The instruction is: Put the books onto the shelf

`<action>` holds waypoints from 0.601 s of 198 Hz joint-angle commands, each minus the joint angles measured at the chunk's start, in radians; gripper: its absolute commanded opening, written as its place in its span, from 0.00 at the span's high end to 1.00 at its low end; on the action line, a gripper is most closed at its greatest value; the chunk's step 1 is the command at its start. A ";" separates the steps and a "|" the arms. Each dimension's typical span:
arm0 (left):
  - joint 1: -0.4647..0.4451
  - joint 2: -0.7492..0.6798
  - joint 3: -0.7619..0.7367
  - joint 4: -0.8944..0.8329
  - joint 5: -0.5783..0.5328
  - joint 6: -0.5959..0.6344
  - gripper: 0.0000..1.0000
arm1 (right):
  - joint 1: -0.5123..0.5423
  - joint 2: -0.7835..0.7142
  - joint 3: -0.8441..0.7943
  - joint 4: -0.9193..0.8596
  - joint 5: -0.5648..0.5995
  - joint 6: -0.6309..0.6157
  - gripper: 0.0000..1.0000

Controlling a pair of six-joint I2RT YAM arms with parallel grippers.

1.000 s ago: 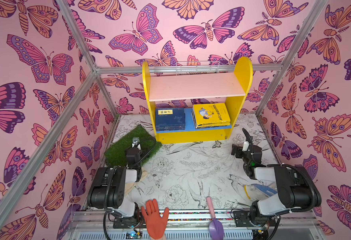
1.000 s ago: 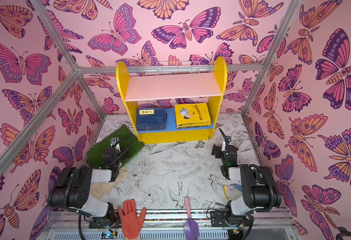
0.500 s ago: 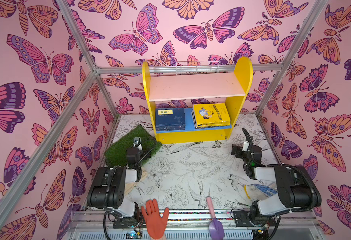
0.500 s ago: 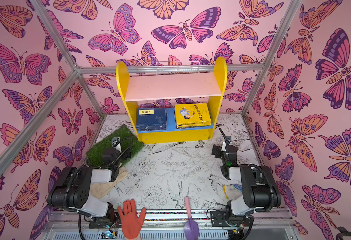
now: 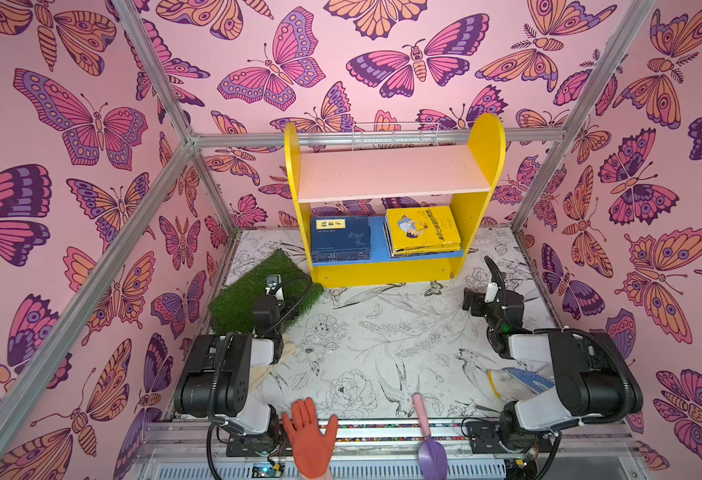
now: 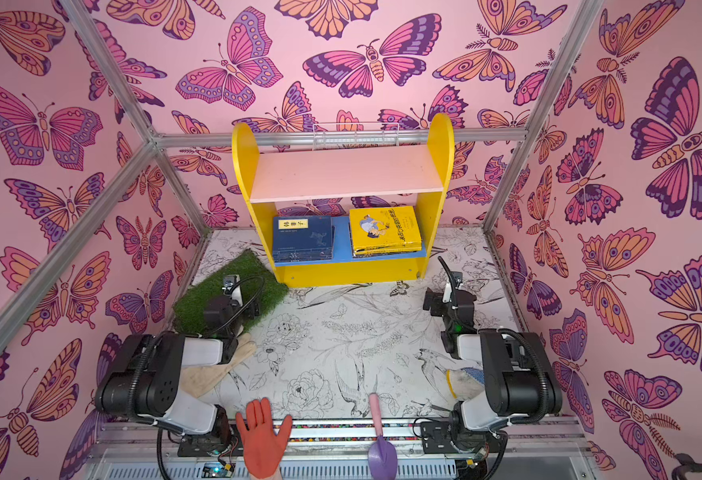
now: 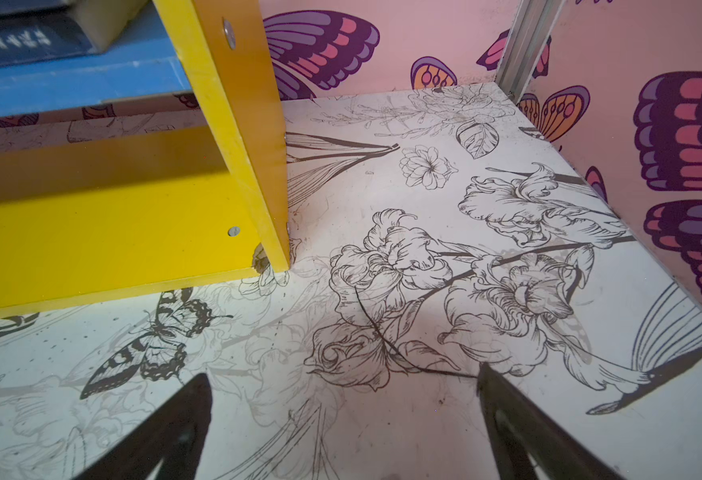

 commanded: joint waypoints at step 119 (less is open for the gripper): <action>0.002 0.003 0.001 0.003 0.051 0.011 0.01 | -0.008 -0.005 0.005 0.016 -0.010 -0.015 0.00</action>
